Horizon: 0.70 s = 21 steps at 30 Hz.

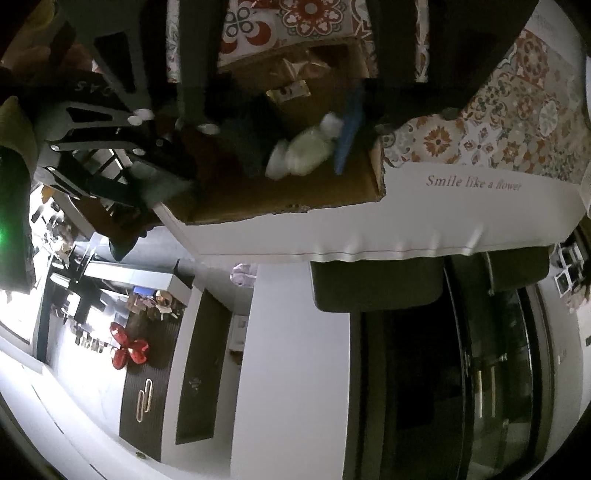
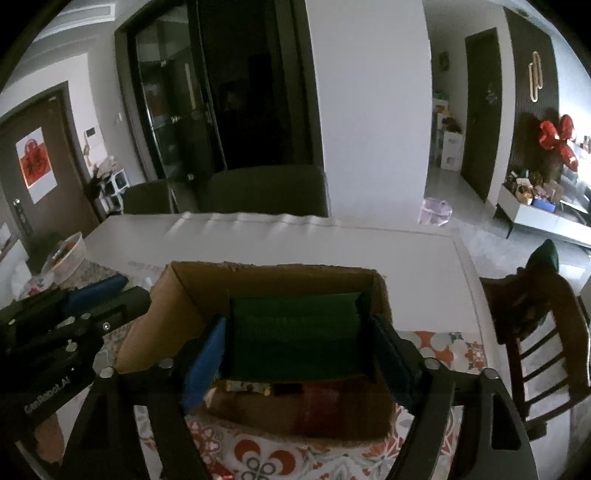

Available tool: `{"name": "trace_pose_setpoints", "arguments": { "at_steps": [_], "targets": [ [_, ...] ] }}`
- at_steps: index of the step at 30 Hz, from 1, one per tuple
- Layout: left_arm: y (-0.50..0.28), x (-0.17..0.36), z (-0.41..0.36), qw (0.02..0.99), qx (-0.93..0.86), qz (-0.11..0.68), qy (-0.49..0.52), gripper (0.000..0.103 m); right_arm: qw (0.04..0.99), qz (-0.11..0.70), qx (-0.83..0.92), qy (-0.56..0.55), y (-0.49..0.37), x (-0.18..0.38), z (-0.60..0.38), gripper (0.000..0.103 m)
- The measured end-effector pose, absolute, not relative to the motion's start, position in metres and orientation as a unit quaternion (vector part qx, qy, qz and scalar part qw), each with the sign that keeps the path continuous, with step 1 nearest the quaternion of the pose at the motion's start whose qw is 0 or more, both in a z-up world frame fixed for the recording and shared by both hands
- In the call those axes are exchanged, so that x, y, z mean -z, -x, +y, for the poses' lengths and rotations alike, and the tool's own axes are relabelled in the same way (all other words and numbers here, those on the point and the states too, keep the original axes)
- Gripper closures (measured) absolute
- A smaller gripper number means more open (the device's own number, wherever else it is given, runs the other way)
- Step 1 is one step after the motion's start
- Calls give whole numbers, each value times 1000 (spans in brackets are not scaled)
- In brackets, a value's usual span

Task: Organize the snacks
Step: 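Carry both snacks over the cardboard box and open both tools to drop them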

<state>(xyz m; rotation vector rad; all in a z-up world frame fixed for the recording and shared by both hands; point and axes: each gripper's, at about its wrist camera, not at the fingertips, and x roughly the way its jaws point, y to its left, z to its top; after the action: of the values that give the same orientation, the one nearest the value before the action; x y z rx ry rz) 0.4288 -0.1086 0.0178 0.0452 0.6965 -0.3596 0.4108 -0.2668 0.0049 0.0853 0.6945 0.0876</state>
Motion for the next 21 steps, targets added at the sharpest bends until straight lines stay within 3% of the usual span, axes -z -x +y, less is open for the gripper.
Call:
{"name": "trace_pose_setpoints", "arguments": {
  "at_steps": [2,11,21],
  "targets": [
    [-429,-17,-107,926,165,338,-23,47,939,340,-38,-44,-414,-5,-268,10],
    [-416,-21,-100,934,145,324,-42,37,941,336,-16,-44,-404,-8,-272,10],
    [-375,-32,-87,938,147,309,-52,37,950,309,3,-36,-366,-27,-269,10]
  ]
}}
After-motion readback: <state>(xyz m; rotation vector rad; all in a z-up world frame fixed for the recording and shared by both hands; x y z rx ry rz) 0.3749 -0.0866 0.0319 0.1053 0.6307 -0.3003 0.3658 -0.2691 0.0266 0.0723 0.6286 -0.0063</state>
